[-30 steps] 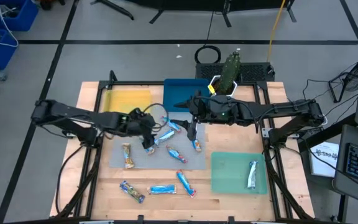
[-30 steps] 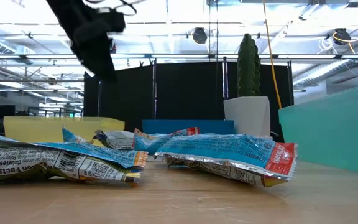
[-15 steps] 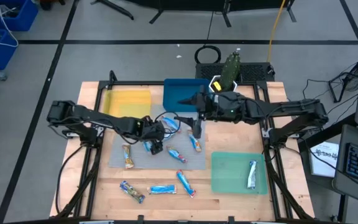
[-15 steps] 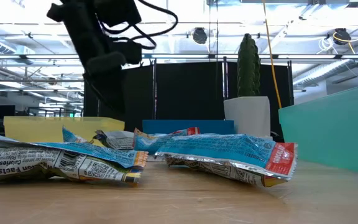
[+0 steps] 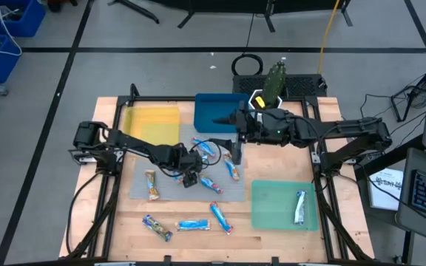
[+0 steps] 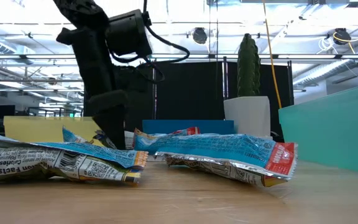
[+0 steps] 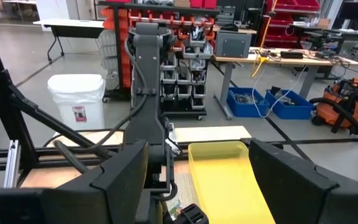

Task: Pick and place Granola Bars by type
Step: Put the blue granola bar into the green bin

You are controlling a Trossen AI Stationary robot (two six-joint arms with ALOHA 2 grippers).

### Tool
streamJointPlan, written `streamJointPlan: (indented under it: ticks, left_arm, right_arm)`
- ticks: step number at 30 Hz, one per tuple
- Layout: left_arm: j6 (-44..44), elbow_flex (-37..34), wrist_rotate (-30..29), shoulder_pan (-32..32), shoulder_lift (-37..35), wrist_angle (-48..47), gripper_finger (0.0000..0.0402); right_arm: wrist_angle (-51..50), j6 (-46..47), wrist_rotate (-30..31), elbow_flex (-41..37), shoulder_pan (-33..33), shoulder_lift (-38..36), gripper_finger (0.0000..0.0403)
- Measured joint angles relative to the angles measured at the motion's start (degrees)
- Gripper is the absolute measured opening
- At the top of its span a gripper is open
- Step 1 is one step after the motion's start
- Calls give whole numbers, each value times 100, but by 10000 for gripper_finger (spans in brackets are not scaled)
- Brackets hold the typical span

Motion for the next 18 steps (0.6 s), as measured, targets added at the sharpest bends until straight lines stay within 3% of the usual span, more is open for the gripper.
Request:
streamJointPlan:
  ticks: [8, 18]
  left_arm:
    - [7, 9, -106, 50, 109, 38, 365]
    - [8, 9, 385, 330, 109, 37, 362]
  right_arm:
    - [5, -23, -149, 0, 70, 0, 270]
    - [5, -64, -149, -2, 70, 0, 270]
